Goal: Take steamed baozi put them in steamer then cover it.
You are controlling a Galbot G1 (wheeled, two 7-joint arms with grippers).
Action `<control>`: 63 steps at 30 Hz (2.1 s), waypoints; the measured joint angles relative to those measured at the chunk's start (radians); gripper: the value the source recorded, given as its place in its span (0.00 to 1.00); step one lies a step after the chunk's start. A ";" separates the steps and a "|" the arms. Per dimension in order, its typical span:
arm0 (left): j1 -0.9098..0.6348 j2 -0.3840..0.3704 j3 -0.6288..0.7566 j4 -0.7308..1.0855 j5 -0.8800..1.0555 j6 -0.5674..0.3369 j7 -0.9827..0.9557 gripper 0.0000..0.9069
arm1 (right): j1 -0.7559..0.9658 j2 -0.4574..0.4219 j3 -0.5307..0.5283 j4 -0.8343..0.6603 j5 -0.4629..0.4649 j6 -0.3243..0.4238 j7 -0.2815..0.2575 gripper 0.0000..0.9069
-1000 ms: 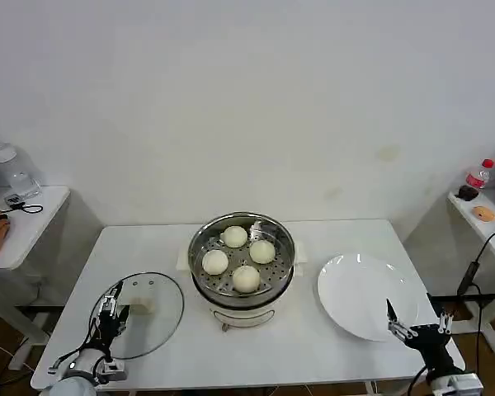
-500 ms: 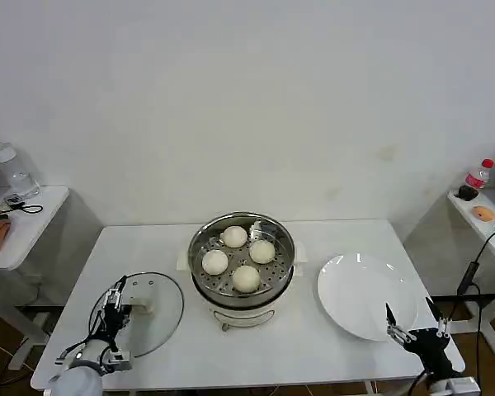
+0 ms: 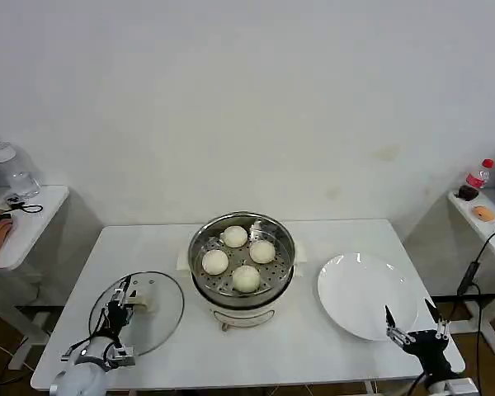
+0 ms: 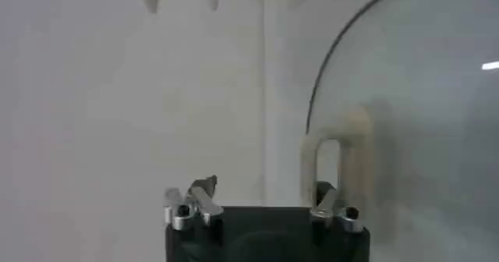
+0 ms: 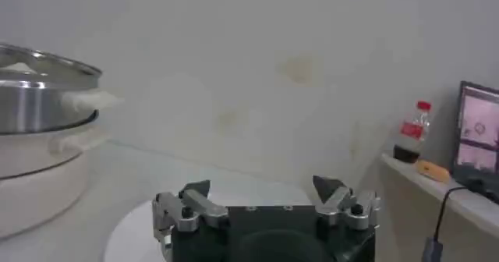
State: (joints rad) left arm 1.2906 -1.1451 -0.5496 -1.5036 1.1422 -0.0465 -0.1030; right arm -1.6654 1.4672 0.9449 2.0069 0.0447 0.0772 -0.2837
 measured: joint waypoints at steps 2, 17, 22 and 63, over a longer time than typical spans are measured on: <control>0.003 -0.003 -0.003 0.000 -0.003 -0.001 -0.006 0.00 | 0.000 0.000 -0.001 0.000 -0.001 0.001 -0.001 1.00; 0.058 -0.008 -0.063 -0.075 -0.008 -0.012 -0.075 0.00 | 0.000 -0.006 -0.014 0.011 -0.004 0.000 -0.006 1.00; 0.084 0.010 -0.099 -0.146 -0.043 0.017 -0.077 0.00 | 0.004 -0.012 -0.020 0.007 -0.006 -0.001 -0.013 1.00; -0.264 -0.095 0.355 -0.474 0.213 0.505 0.409 0.00 | 0.040 0.010 -0.118 -0.042 -0.103 0.002 -0.038 1.00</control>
State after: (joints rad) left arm 1.0262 -1.2399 -0.1946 -1.9775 1.3547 0.4587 0.3063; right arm -1.6257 1.4772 0.8271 1.9648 -0.0579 0.0795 -0.3220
